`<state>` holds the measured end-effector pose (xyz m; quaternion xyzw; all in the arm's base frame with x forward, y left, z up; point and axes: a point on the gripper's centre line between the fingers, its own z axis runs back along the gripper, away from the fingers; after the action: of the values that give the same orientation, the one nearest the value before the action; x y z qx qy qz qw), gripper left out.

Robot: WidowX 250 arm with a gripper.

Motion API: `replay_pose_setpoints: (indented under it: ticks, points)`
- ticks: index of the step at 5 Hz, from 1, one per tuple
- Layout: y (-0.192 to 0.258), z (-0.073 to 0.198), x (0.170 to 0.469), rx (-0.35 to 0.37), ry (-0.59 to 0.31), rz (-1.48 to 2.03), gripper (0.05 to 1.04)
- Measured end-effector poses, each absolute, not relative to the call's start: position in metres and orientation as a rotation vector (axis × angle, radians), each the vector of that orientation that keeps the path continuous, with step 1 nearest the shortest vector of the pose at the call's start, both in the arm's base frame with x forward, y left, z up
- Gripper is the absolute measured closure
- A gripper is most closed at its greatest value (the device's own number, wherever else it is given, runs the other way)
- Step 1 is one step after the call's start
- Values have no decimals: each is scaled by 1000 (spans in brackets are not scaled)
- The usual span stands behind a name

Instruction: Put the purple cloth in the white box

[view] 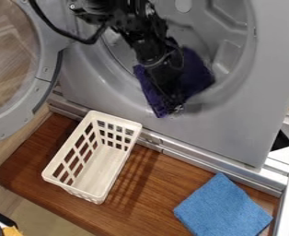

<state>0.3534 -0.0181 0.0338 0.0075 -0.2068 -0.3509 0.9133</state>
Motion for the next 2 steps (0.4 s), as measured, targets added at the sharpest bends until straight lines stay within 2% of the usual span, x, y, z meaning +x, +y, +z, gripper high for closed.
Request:
replay_pose_setpoints:
  ticks: [1, 2]
  points:
    - [-18, 32, 353, 31, -419, -710, 692]
    - [-25, 32, 351, 28, -418, -722, 859]
